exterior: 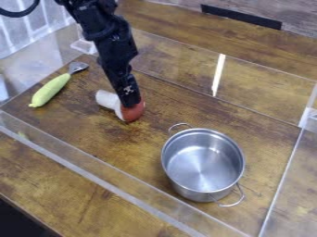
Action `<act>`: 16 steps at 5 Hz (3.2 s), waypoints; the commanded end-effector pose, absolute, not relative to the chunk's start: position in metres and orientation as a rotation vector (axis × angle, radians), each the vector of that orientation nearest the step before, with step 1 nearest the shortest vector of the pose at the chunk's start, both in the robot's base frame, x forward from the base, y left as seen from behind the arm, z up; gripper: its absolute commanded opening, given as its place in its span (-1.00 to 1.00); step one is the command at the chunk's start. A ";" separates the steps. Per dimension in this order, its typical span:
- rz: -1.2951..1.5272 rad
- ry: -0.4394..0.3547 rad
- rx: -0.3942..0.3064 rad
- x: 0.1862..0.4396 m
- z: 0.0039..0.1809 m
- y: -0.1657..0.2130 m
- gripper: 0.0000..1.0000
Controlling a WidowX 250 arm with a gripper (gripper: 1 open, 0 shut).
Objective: Put the mushroom in the silver pot
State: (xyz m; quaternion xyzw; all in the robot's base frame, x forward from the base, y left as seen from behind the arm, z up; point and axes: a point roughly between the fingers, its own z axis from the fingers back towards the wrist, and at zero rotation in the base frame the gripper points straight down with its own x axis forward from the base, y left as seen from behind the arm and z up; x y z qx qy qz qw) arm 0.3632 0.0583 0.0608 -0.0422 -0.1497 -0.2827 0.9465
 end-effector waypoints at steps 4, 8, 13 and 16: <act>-0.493 -0.335 -0.115 0.358 0.076 0.042 -1.00; -0.416 -0.314 -0.205 0.344 0.104 0.035 -1.00; -0.516 -0.234 -0.292 0.340 0.051 0.009 -1.00; -0.379 -0.222 -0.298 0.339 0.082 0.010 -1.00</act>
